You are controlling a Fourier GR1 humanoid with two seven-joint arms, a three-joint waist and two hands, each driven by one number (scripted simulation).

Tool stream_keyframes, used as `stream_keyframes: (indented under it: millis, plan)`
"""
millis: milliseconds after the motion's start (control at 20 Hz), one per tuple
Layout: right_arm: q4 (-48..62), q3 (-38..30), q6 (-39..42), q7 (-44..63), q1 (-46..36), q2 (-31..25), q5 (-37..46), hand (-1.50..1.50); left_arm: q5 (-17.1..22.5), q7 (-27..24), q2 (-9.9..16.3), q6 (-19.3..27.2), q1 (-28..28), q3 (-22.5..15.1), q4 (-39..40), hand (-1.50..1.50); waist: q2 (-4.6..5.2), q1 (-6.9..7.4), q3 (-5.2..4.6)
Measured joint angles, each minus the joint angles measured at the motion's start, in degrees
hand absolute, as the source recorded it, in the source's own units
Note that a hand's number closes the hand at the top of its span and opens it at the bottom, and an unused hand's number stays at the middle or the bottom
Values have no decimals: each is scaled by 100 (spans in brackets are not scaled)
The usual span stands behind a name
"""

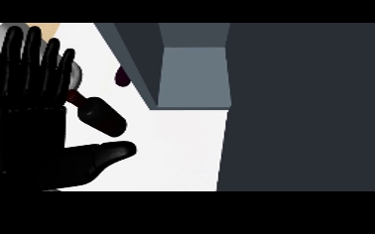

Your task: Pick up the wine, place it into the cabinet and close the cabinet

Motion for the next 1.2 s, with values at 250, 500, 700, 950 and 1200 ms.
stream_keyframes:
  millis: [250, 500, 700, 950, 1200]
  plan:
    - [-72, 100, -45, 127, -41, 24, 34, -150, 185, -284, 148, -188, 269, 421, 127, -150, 0, -5, 0]
    - [-138, 296, -157, 172, -67, 118, 115, -150, 416, -702, 287, -367, 503, 961, 460, -150, 1, -7, -1]
    - [-196, 201, -73, 105, 82, 81, 113, -150, 832, -1080, 385, -670, 849, 1411, 694, -150, 1, -10, -1]
    - [-203, 185, -88, 206, -43, 84, 158, -150, 1048, -1672, 356, -969, 1120, 1666, 1272, -150, 4, -7, -2]
    - [-212, 205, -113, 304, -154, 103, 200, -150, 1352, -2055, 475, -1327, 1085, 2007, 2063, -150, 6, -14, -2]
